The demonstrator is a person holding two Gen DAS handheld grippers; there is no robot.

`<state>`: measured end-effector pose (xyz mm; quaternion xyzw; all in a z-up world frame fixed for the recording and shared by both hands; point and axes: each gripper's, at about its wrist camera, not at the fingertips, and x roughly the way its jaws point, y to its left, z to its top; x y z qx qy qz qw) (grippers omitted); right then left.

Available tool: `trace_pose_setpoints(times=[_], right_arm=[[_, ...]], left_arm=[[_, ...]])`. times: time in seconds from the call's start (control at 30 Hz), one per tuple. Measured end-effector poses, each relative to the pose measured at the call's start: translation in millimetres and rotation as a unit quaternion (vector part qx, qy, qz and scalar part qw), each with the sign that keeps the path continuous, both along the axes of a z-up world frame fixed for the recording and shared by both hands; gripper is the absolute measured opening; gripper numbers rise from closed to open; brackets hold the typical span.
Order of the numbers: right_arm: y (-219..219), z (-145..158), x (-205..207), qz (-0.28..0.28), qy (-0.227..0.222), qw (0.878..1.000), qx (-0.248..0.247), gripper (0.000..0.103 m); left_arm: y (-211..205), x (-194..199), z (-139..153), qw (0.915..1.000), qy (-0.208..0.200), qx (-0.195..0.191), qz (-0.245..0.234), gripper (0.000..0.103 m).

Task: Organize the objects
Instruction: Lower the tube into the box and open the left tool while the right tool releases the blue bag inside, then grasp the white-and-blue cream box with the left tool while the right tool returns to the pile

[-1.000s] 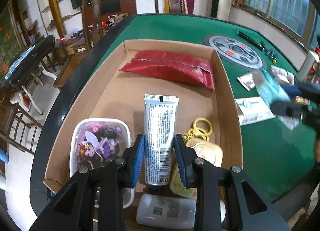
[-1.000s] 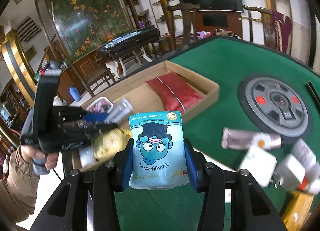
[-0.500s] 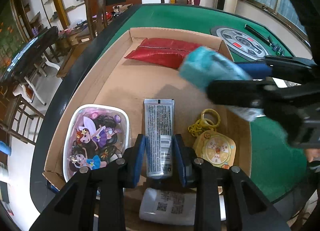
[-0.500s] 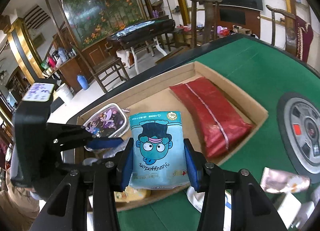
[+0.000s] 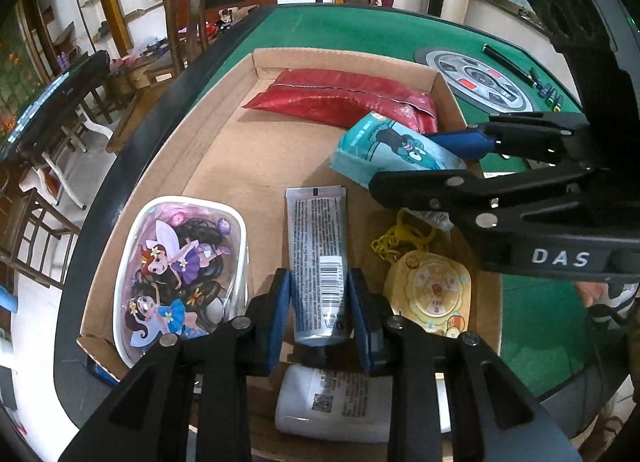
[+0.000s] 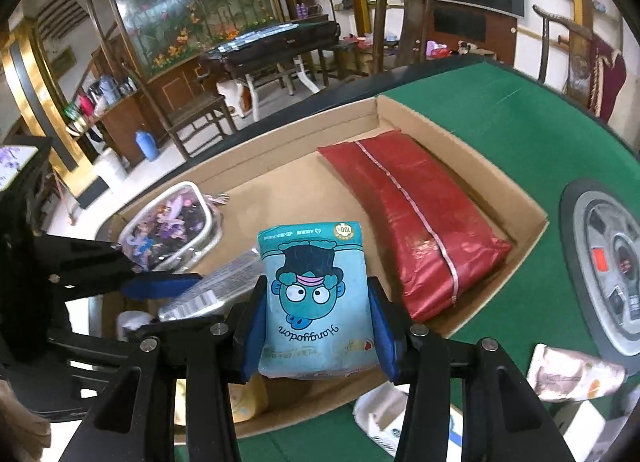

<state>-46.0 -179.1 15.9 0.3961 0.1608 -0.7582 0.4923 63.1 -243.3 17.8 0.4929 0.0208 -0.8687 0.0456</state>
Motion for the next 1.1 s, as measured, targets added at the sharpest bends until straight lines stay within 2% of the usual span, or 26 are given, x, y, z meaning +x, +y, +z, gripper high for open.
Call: trace_pose_setpoints(times=[0.23, 0.47, 0.57, 0.63, 0.77, 0.83, 0.97, 1.1], right_arm=[[-6, -3, 1, 0.011, 0.01, 1.0, 0.009, 0.054], [0, -1, 8, 0.042, -0.008, 0.999, 0.018, 0.056], [13, 3, 13, 0.054, -0.01, 0.998, 0.008, 0.057], [20, 7, 11, 0.054, -0.024, 0.998, -0.004, 0.062], [43, 15, 5, 0.027, -0.044, 0.998, -0.04, 0.063], [55, 20, 3, 0.013, -0.047, 0.998, -0.05, 0.073], [93, 27, 1, -0.02, -0.049, 0.996, -0.069, 0.081], [135, 32, 3, -0.05, -0.047, 0.994, -0.088, 0.098]], left_arm=[[1, 2, 2, 1.0, -0.003, 0.0, 0.006, 0.029], [-1, 8, 7, 0.9999, 0.004, 0.009, 0.013, 0.03], [-1, 11, 10, 0.9998, 0.009, 0.013, 0.013, 0.032], [-1, 12, 11, 0.9997, 0.012, 0.012, 0.017, 0.037], [-3, 16, 18, 0.9993, 0.022, 0.02, 0.024, 0.038], [-1, 19, 21, 0.9991, 0.028, 0.016, 0.026, 0.038], [3, 24, 32, 0.9983, 0.048, 0.014, 0.03, 0.045], [10, 28, 44, 0.9966, 0.074, 0.018, 0.03, 0.06]])
